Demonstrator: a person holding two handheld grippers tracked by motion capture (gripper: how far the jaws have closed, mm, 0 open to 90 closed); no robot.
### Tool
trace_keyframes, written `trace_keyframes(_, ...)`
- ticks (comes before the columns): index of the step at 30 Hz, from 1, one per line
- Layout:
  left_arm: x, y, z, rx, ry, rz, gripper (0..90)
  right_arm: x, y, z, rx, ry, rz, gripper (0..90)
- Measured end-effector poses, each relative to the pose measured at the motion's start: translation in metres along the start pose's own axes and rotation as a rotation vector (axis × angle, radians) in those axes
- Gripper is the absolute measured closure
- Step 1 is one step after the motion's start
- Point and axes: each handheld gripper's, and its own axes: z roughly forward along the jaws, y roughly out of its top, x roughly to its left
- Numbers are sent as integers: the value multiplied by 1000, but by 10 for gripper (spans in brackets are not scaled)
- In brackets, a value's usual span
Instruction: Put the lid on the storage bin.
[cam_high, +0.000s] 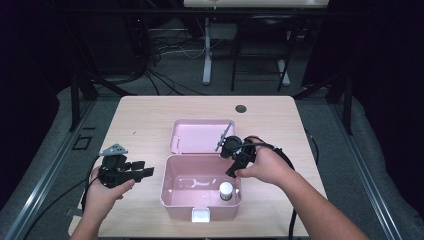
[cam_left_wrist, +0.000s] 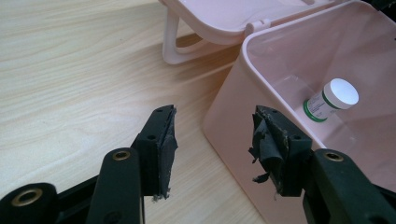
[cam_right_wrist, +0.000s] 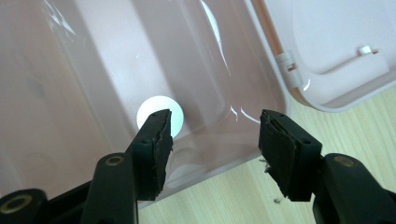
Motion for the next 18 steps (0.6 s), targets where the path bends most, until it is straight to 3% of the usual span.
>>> trace_keyframes(8,-7,2,0,-11,-4,47,495,-7,-4,-5,-37,-18,51,434)
trace_keyframes(11,-10,2,0,-30,-4,73,491,-9,-4,-8,-43,-45,68,420)
trace_keyframes(15,-12,2,1,-37,-14,78,489,-13,-5,-10,-78,-81,97,397)
trace_keyframes(18,-14,3,2,-34,-22,88,490,-16,-6,-13,-119,-81,133,380)
